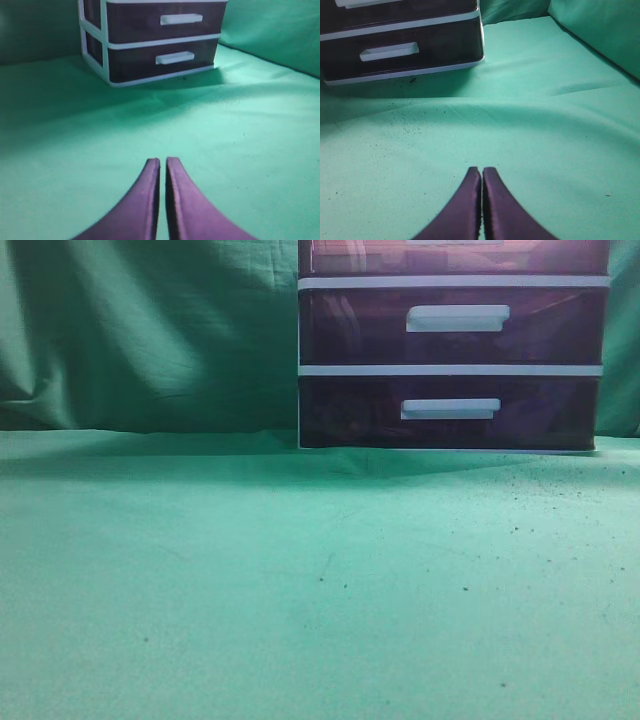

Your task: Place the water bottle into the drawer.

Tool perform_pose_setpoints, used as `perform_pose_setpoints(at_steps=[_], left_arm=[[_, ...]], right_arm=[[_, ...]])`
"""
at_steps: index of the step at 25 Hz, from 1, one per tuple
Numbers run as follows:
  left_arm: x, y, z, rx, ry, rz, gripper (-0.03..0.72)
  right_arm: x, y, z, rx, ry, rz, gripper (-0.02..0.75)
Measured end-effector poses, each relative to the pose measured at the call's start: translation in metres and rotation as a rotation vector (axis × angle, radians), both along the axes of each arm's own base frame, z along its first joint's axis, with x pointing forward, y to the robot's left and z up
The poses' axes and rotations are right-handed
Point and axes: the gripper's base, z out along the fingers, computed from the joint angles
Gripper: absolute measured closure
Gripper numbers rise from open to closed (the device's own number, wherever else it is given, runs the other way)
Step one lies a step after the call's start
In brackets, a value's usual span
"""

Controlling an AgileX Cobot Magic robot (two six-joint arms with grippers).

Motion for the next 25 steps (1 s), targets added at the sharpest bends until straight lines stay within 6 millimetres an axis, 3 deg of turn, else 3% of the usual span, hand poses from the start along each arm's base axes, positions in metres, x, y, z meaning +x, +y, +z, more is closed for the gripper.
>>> perform_pose_setpoints(at_steps=[4,13,18,25], left_arm=[[-0.001,0.007,0.002,0.005,-0.053,0.100,0.688],[0.005,0.031,-0.007,0.173,-0.030,0.543,0.688],[0.010,0.034,-0.038,0.183,0.037,0.603,0.688],[0.009,0.034,-0.044,0.187,0.089,0.600,0.688]], right_arm=[[0.000,0.000,0.000,0.000,0.000,0.000,0.738],[0.000,0.000,0.000,0.000,0.000,0.000,0.738],[0.000,0.000,0.000,0.000,0.000,0.000,0.738],[0.000,0.000,0.000,0.000,-0.001,0.000,0.738]])
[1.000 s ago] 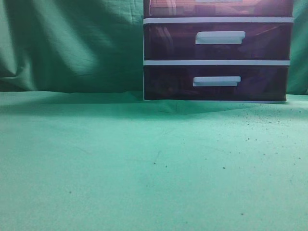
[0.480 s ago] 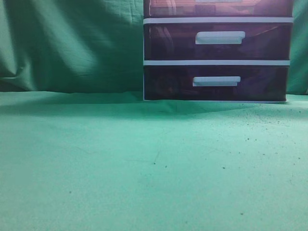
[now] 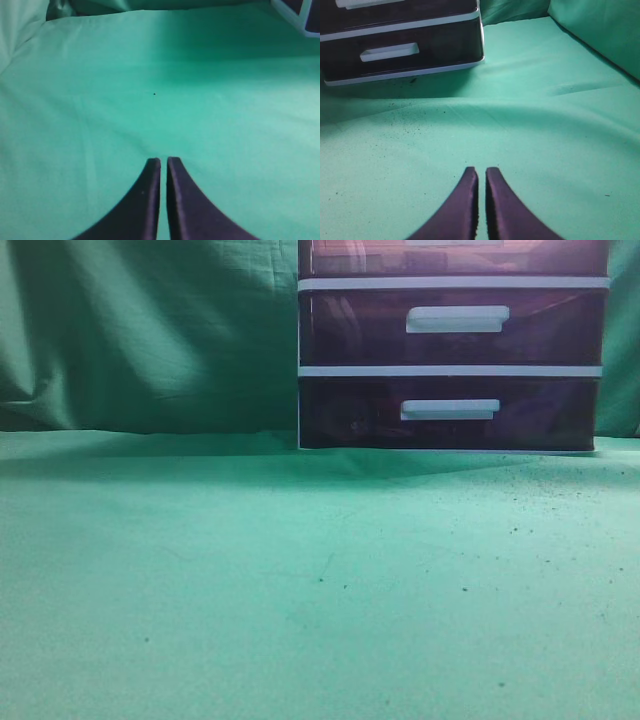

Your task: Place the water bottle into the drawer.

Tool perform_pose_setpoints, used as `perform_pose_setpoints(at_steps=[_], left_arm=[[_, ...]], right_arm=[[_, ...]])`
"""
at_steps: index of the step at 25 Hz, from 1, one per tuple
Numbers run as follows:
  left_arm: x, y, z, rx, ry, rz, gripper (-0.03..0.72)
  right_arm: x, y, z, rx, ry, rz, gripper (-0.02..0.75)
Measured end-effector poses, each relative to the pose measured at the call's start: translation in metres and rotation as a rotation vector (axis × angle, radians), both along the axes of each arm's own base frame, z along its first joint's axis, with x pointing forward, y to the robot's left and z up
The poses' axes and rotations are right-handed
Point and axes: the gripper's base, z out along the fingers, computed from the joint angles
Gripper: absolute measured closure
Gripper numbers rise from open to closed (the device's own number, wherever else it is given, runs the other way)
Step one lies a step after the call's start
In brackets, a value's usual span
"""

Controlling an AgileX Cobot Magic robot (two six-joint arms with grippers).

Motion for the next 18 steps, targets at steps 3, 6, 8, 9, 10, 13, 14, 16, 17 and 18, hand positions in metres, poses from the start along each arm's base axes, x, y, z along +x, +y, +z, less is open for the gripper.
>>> perform_pose_setpoints(at_steps=[3,6,8,9,10,13,14,16,17,18], left_arm=[[-0.0001,0.0000,-0.0002,0.000,0.002,0.000,0.688],[-0.0001,-0.0001,-0.0003,-0.002,0.004,0.000,0.688],[-0.0001,-0.0001,-0.0003,-0.002,0.004,0.000,0.688],[-0.0001,-0.0001,-0.0003,-0.002,0.004,0.000,0.688],[-0.0001,-0.0001,-0.0003,-0.002,0.004,0.000,0.688],[-0.0001,-0.0001,-0.0003,-0.002,0.004,0.000,0.688],[-0.0001,-0.0001,-0.0003,-0.002,0.004,0.000,0.688],[-0.0001,-0.0001,-0.0003,-0.002,0.004,0.000,0.688],[-0.0001,-0.0001,-0.0003,-0.002,0.004,0.000,0.688],[-0.0001,-0.0001,-0.0003,-0.002,0.004,0.000,0.688]], right_arm=[[0.0000,0.0000,0.0000,0.000,0.000,0.000,0.688],[0.0000,0.0000,-0.0005,0.000,0.001,0.000,0.688],[0.0000,0.0000,-0.0005,0.000,0.001,0.000,0.688],[0.0000,0.0000,-0.0005,0.000,0.001,0.000,0.688],[0.0000,0.0000,-0.0005,0.000,0.001,0.000,0.688],[0.0000,0.0000,-0.0005,0.000,0.001,0.000,0.688],[0.0000,0.0000,-0.0005,0.000,0.001,0.000,0.688],[0.0000,0.0000,-0.0005,0.000,0.001,0.000,0.688],[0.0000,0.0000,-0.0005,0.000,0.001,0.000,0.688],[0.0000,0.0000,-0.0005,0.000,0.001,0.000,0.688]])
